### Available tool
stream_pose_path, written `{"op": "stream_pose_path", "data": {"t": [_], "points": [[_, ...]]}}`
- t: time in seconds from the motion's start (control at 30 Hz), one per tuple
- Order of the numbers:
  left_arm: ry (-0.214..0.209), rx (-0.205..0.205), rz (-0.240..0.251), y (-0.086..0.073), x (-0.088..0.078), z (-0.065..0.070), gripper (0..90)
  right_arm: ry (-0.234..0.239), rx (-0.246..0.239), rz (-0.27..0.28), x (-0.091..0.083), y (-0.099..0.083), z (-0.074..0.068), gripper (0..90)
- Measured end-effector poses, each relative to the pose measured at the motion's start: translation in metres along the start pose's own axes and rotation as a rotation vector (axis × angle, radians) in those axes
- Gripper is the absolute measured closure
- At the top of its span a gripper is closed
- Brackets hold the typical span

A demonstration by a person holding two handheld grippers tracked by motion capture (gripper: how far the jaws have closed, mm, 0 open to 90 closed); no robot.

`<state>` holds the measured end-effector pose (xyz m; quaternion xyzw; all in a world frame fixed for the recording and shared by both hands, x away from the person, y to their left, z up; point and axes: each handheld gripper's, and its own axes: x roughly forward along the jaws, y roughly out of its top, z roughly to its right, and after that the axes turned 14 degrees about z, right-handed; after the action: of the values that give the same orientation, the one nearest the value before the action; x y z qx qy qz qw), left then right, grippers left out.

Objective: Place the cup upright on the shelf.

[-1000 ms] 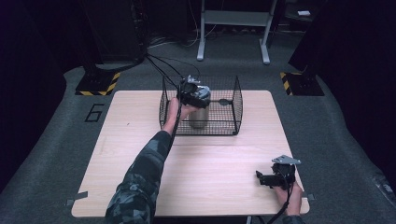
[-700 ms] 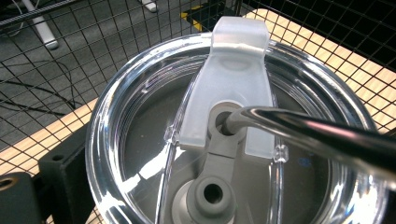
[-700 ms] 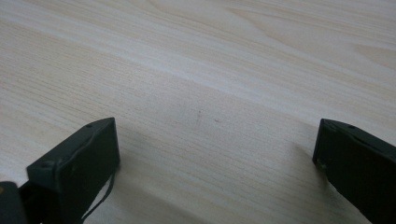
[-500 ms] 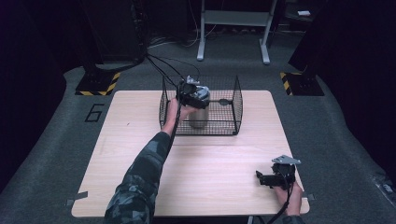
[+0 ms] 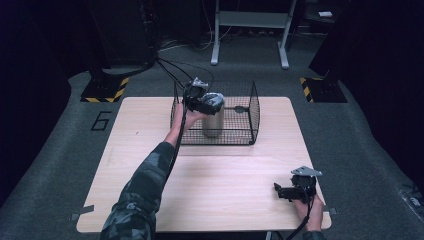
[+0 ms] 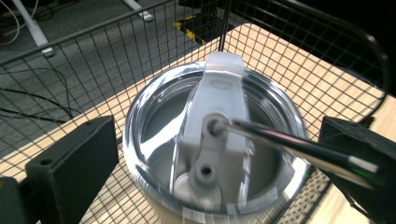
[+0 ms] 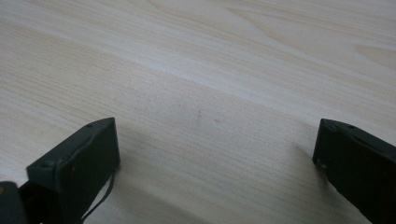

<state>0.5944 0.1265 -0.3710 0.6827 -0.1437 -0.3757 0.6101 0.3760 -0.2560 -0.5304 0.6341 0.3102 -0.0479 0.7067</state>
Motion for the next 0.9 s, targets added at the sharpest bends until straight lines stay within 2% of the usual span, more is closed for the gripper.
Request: {"op": "stream_pose_path", "data": {"t": [0.07, 0.3, 0.43, 0.53, 0.63, 0.77, 0.9], "points": [[0.001, 0.004, -0.003, 0.003, -0.008, 0.002, 0.0, -0.002, 0.007, 0.003, 0.0, 0.0, 0.0, 0.1], [-0.028, 0.022, 0.033, 0.009, -0.042, 0.013, 0.0, -0.002, 0.001, 0.0, 0.0, 0.0, 0.0, 0.0], [-0.08, 0.034, 0.05, 0.008, -0.065, 0.025, 0.0, 0.002, 0.001, -0.005, 0.0, 0.0, 0.0, 0.0], [-0.109, 0.063, 0.057, 0.005, -0.082, 0.036, 0.0, 0.0, 0.002, -0.003, 0.0, 0.0, 0.0, 0.0], [-0.121, 0.081, 0.052, -0.003, -0.1, 0.046, 0.0, -0.003, 0.002, 0.003, 0.0, 0.0, 0.0, 0.0], [-0.106, 0.096, 0.05, -0.019, -0.123, 0.054, 0.0, -0.003, 0.002, 0.002, 0.0, 0.0, 0.0, 0.0], [-0.107, 0.075, 0.034, -0.042, -0.141, 0.06, 0.0, -0.001, 0.002, -0.002, 0.0, 0.0, 0.0, 0.0]]}}
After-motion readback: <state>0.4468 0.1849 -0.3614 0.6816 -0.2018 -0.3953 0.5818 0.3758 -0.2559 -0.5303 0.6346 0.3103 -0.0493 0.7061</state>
